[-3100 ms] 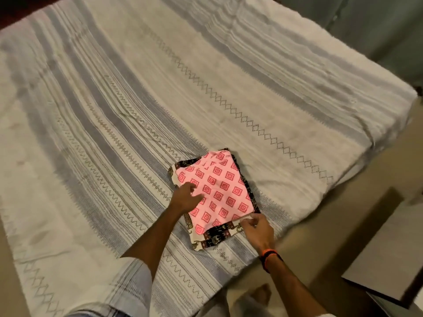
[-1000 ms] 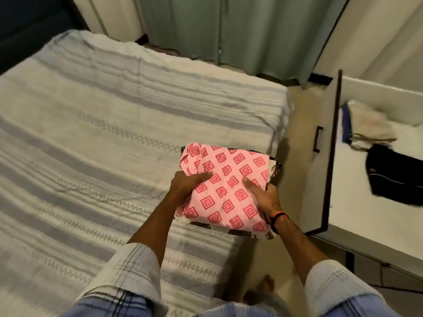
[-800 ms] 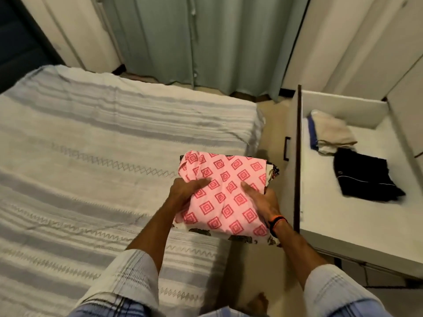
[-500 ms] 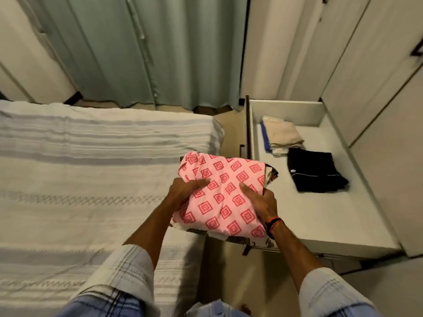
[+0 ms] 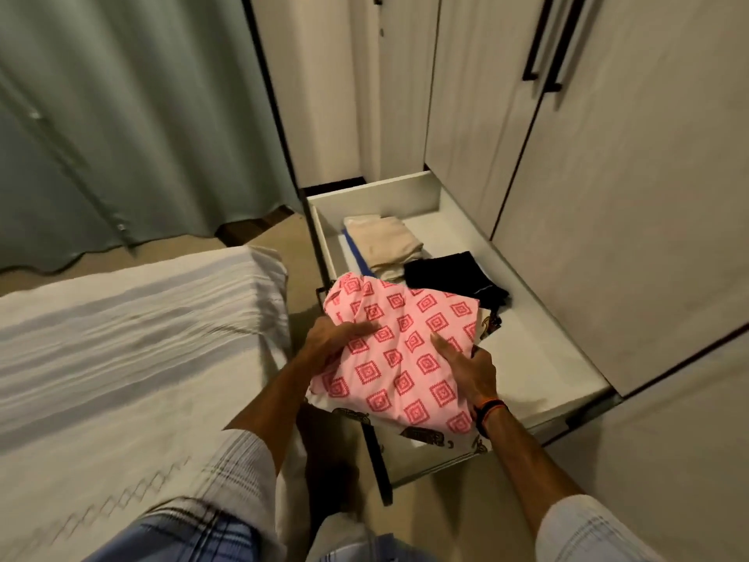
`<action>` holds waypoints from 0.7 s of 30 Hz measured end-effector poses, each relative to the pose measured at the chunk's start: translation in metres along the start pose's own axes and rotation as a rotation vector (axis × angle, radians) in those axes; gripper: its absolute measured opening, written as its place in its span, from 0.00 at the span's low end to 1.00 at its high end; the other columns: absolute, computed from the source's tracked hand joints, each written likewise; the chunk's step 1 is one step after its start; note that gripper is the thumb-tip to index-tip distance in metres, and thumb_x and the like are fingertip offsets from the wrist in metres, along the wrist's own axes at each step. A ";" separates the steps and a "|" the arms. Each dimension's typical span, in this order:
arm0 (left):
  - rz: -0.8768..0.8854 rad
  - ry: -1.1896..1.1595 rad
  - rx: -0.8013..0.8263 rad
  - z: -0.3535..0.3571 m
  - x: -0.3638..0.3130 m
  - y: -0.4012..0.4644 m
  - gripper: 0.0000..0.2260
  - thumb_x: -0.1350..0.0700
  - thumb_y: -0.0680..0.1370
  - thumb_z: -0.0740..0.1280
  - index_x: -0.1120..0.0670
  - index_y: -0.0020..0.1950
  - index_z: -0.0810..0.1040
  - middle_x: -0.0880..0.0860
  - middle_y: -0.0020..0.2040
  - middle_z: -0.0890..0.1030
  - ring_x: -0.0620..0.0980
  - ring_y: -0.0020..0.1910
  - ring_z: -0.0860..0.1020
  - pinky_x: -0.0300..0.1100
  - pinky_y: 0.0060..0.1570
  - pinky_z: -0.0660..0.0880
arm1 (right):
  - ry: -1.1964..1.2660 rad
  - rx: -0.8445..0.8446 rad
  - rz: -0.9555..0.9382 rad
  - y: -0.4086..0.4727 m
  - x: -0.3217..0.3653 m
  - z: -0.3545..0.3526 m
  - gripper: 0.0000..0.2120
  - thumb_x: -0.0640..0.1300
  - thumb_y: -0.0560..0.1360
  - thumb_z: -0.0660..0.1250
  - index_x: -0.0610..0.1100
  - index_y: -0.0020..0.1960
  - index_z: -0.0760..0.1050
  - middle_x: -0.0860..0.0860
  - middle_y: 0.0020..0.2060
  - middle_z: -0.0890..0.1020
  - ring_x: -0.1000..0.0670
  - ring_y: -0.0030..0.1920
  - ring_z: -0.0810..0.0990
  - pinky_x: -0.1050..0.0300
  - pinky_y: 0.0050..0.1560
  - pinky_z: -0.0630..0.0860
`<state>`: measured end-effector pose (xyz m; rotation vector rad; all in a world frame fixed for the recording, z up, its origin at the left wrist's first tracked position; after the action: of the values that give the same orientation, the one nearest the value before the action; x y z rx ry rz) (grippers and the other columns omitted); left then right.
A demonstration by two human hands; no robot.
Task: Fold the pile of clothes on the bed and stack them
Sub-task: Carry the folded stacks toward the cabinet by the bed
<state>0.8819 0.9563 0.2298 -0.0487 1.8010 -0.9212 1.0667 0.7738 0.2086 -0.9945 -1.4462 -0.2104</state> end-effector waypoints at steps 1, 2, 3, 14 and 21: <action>0.000 0.030 0.017 0.006 -0.007 0.011 0.47 0.40 0.46 0.85 0.49 0.62 0.76 0.51 0.53 0.84 0.53 0.48 0.84 0.52 0.49 0.82 | 0.013 -0.031 0.018 0.007 -0.002 -0.002 0.19 0.59 0.69 0.75 0.43 0.49 0.81 0.50 0.39 0.87 0.48 0.39 0.86 0.46 0.48 0.83; -0.006 0.064 0.058 0.013 -0.017 0.027 0.46 0.40 0.46 0.85 0.49 0.61 0.76 0.51 0.53 0.84 0.53 0.49 0.84 0.52 0.49 0.82 | 0.039 -0.078 0.033 0.017 -0.005 -0.003 0.20 0.59 0.69 0.75 0.43 0.49 0.82 0.50 0.39 0.87 0.48 0.39 0.86 0.47 0.48 0.83; 0.005 0.090 0.087 0.018 -0.023 0.043 0.46 0.39 0.46 0.85 0.49 0.61 0.76 0.51 0.53 0.84 0.53 0.49 0.84 0.52 0.50 0.82 | 0.061 -0.119 0.051 0.022 -0.007 -0.003 0.20 0.59 0.69 0.76 0.43 0.48 0.82 0.51 0.38 0.87 0.48 0.40 0.86 0.47 0.48 0.83; -0.042 0.487 0.440 0.081 -0.069 0.145 0.27 0.42 0.60 0.82 0.48 0.54 0.77 0.50 0.49 0.84 0.51 0.46 0.84 0.45 0.42 0.80 | 0.392 -0.484 0.276 0.046 -0.047 0.022 0.19 0.59 0.67 0.77 0.47 0.49 0.83 0.52 0.40 0.87 0.48 0.42 0.87 0.46 0.51 0.82; -0.050 0.650 0.574 0.113 -0.059 0.160 0.22 0.49 0.64 0.81 0.52 0.53 0.78 0.53 0.46 0.86 0.52 0.42 0.85 0.45 0.40 0.82 | 0.499 -0.593 0.318 0.044 -0.072 0.025 0.16 0.58 0.68 0.77 0.48 0.50 0.84 0.53 0.42 0.87 0.50 0.44 0.86 0.49 0.51 0.81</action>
<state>1.0605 1.0317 0.1635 0.6357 2.0357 -1.5849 1.0653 0.7859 0.1214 -1.5062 -0.7601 -0.6292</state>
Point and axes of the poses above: each hand's wrist, its own y-axis towards the middle knuckle, its own z-axis out of the palm, x = y × z, the point moved 2 cm from there along y, towards the middle knuckle
